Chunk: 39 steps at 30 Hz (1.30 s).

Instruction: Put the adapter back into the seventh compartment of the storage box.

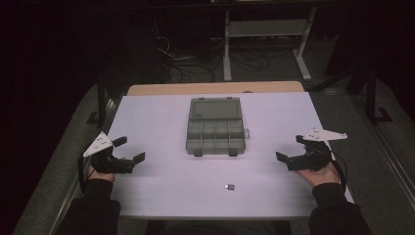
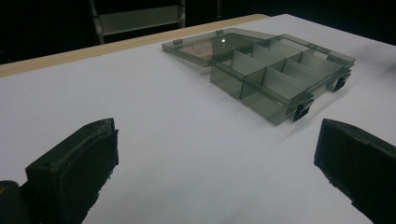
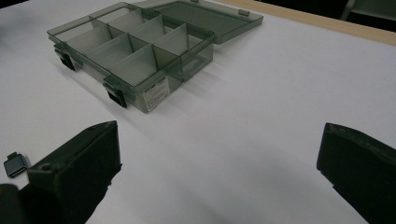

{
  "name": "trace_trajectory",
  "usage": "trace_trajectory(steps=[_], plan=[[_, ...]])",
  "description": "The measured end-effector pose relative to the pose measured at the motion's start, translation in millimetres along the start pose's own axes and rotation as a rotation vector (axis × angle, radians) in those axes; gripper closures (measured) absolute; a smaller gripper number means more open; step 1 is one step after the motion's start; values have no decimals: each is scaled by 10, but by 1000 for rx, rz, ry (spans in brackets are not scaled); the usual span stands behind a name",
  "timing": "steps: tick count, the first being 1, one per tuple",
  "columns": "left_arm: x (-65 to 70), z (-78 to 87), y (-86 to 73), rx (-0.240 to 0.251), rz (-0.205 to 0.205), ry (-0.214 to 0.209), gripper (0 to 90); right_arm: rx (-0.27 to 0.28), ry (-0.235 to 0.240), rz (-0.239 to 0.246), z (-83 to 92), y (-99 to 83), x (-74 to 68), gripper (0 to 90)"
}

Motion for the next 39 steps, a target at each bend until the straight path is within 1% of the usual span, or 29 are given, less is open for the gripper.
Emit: trace_trajectory(steps=[18, 29, 31, 34, 35, 36, 39], plan=[[12, -11, 2, -3, -6, -6, 0, -9, 15, 3, 7, 2, -24, 0], [19, -20, 2, -8, -11, -13, 0, -19, 27, 13, -5, 14, -53, 0], [22, -22, 2, -9, -13, -14, 0, -29, 30, 26, -11, 32, -74, 0], [23, -23, 1, -11, -14, -15, 0, -35, 33, 30, -11, 48, -92, 0], [22, -23, 0, -12, -14, -15, 0, -51, 32, 51, -23, 64, -127, 0], [22, -23, 0, -12, -14, -15, 0, -51, 32, 51, -23, 64, -127, 0], [24, -27, -1, -13, -13, -15, 0, -84, 35, 77, -54, 84, -177, 0]])
Point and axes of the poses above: each handheld gripper's, and its own axes: z roughly backward along the jaws, y roughly out of its top, x roughly to its right, the point moved 3 cm from there along -z, roughly forward along the jaws, and after that the axes turned 10 degrees about -z, right-handed, at the moved point
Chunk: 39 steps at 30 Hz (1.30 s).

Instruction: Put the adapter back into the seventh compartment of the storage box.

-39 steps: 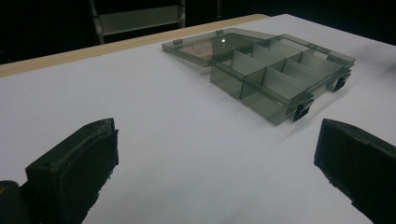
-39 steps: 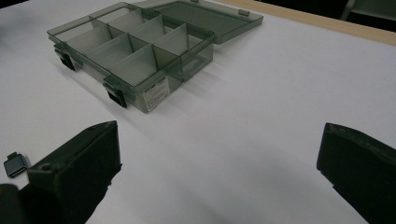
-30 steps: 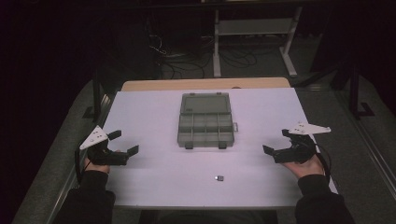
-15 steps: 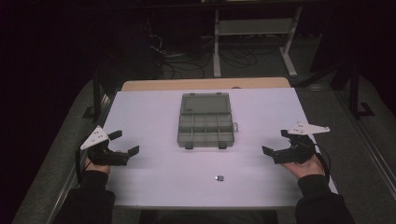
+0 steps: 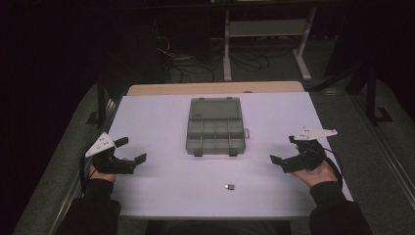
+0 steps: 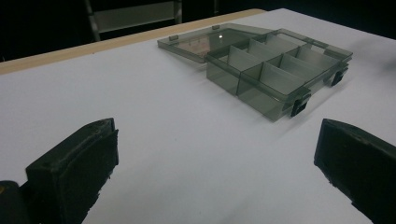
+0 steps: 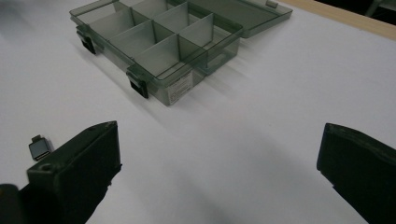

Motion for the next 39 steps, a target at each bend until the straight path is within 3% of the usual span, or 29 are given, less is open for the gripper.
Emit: trace_trajectory(steps=[23, 39], plan=[[8, -7, -3, -8, -7, -6, 0, -31, 77, 78, -79, 155, -265, 0], [14, -11, -2, -7, -7, -9, 0, -59, 107, 105, -147, 192, -358, 0]])
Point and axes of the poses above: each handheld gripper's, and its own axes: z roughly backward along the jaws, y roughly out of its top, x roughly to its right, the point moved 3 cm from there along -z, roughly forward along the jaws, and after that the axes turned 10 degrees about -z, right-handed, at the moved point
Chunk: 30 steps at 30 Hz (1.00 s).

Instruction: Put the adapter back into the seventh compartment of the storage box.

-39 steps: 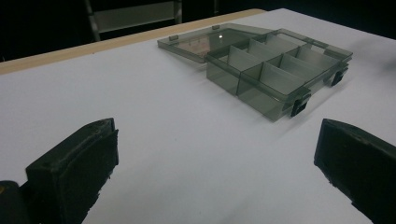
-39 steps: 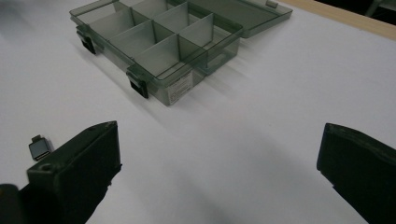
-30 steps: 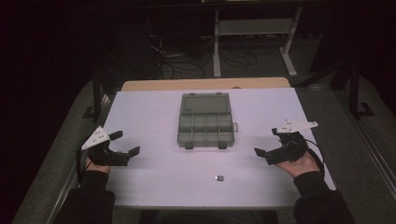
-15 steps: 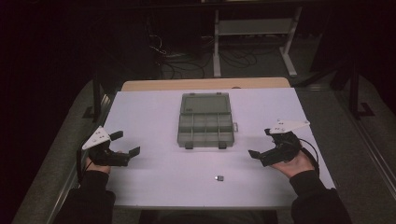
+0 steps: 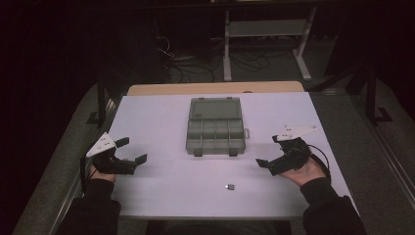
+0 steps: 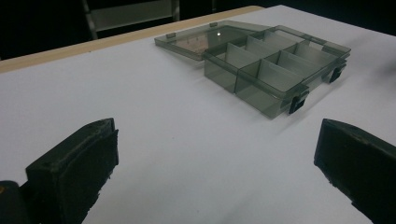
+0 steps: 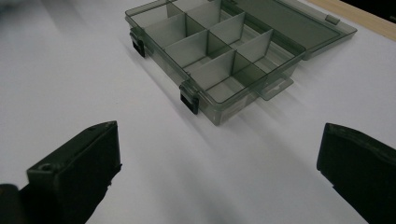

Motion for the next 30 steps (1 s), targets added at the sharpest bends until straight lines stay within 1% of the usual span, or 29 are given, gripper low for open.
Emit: trace_trajectory(steps=[5, 20, 30], plan=[[-1, 1, 0, 0, 0, 0, 0, -10, 6, 10, -28, 14, -29, 0], [0, -1, 0, 0, -1, -1, 0, -46, 44, 49, -141, 72, -159, 0], [0, 0, -1, -1, -2, -1, 0, -87, 86, 89, -271, 116, -298, 0]])
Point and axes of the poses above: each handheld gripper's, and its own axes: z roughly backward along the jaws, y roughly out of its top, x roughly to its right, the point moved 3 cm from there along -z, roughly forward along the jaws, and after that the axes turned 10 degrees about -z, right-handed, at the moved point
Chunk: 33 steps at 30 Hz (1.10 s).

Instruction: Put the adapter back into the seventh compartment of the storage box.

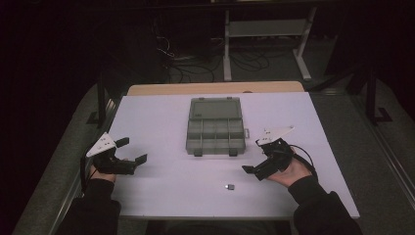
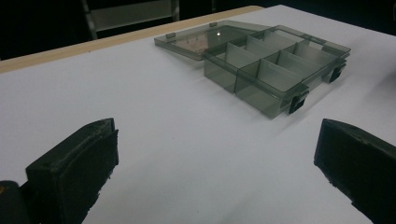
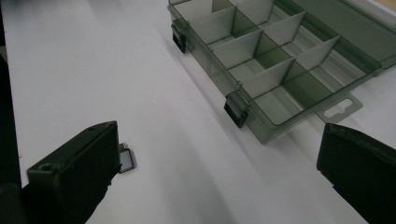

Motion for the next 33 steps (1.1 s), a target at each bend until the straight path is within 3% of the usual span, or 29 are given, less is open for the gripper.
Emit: trace_trajectory(steps=[33], plan=[[2, -6, -1, -1, -1, -2, 0, -151, 68, 94, -388, -25, -261, 0]])
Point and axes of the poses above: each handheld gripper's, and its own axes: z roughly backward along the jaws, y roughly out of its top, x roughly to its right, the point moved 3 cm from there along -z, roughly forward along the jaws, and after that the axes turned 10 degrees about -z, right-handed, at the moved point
